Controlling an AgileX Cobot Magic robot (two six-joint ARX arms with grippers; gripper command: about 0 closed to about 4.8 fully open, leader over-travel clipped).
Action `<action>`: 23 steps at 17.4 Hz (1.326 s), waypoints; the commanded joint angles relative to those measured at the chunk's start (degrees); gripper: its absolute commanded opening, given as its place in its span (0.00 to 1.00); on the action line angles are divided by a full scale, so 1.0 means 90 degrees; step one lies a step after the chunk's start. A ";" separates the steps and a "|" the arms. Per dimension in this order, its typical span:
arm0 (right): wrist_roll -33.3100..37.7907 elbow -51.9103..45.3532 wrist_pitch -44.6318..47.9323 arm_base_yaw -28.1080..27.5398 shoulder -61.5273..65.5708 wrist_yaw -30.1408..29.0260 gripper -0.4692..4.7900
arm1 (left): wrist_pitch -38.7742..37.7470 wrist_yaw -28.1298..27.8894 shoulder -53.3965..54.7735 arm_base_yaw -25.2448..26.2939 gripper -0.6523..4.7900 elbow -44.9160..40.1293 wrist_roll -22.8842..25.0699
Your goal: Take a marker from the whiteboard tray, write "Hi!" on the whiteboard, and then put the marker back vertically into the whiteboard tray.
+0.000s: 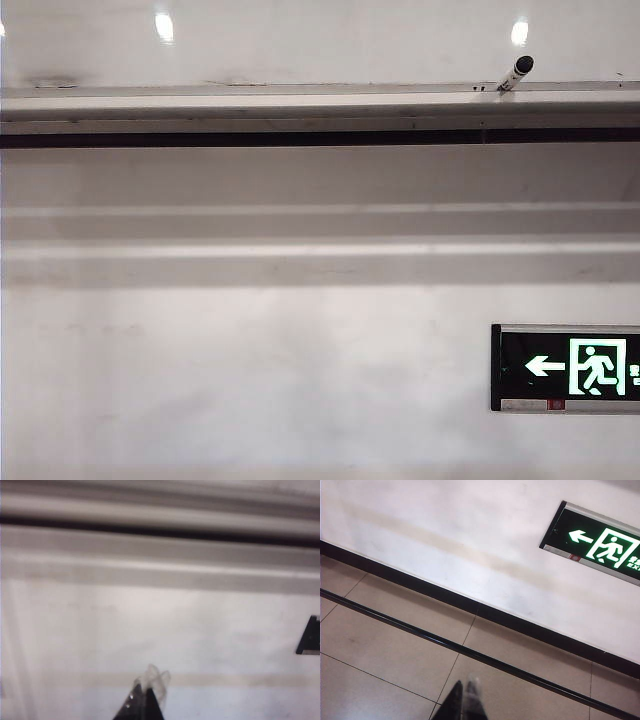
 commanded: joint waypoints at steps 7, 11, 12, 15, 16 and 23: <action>0.0019 0.0017 0.0090 0.0002 -0.0007 0.0007 0.11 | 0.0046 -0.0539 -0.0005 -0.0367 0.11 -0.0262 0.0044; 0.0019 0.0017 0.0090 0.0005 -0.0007 0.0000 0.11 | 0.0036 -0.0466 -0.0005 -0.0389 0.12 -0.0262 0.0041; 0.0019 0.0017 0.0090 0.0002 -0.0007 0.0010 0.11 | 0.0036 -0.0466 -0.0005 -0.0389 0.12 -0.0262 0.0041; 0.0019 0.0017 0.0090 0.0002 -0.0007 0.0007 0.11 | 0.0036 -0.0466 -0.0005 -0.0389 0.12 -0.0262 0.0041; 0.0019 0.0017 0.0090 0.0002 -0.0007 0.0005 0.11 | 0.0036 -0.0466 -0.0005 -0.0389 0.12 -0.0262 0.0041; -0.0049 -0.1064 0.3806 -0.1253 -0.0010 -0.0204 0.11 | 0.0036 -0.0466 -0.0005 -0.0389 0.12 -0.0262 0.0041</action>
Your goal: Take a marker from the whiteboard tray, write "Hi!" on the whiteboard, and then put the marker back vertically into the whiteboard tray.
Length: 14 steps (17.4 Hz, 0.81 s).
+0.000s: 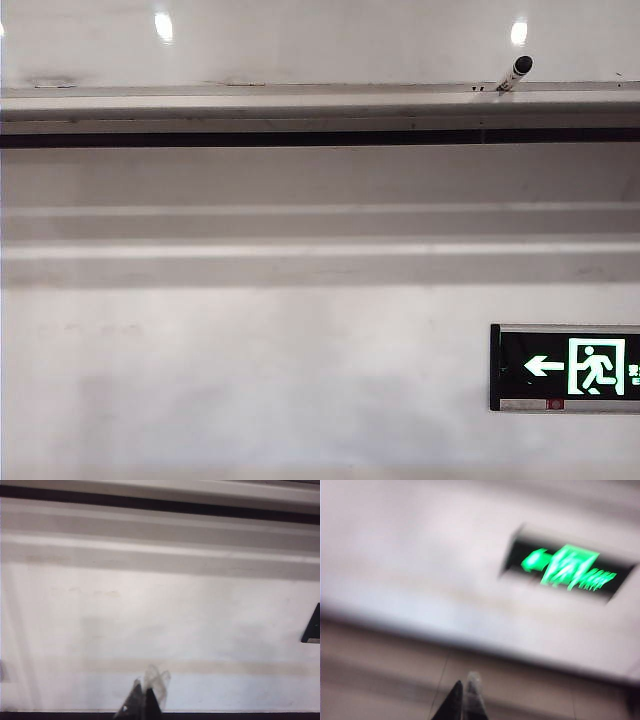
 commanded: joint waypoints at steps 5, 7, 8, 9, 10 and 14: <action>-0.0015 -0.0794 0.3293 -0.0913 -0.0010 -0.0192 0.11 | 0.0075 0.0027 -0.0007 0.0007 0.12 0.0002 0.0036; -0.0012 -0.0794 0.3167 -0.1156 -0.0010 -0.0199 0.11 | 0.0075 0.0027 -0.0007 0.0007 0.12 0.0002 0.0036; -0.0012 -0.0794 0.3121 -0.1260 -0.0010 -0.0204 0.11 | 0.0075 0.0029 -0.0007 0.0007 0.12 0.0002 0.0036; -0.0012 -0.0794 0.3096 -0.1355 -0.0010 -0.0204 0.11 | 0.0075 0.0027 -0.0007 0.0007 0.12 0.0002 0.0036; -0.0015 -0.0794 0.3096 -0.1406 -0.0010 -0.0204 0.11 | 0.0075 0.0027 -0.0007 0.0007 0.12 0.0002 0.0036; -0.0015 -0.0794 0.2725 -0.1464 -0.0010 -0.0204 0.11 | 0.0075 0.0027 -0.0007 0.0007 0.12 0.0002 0.0036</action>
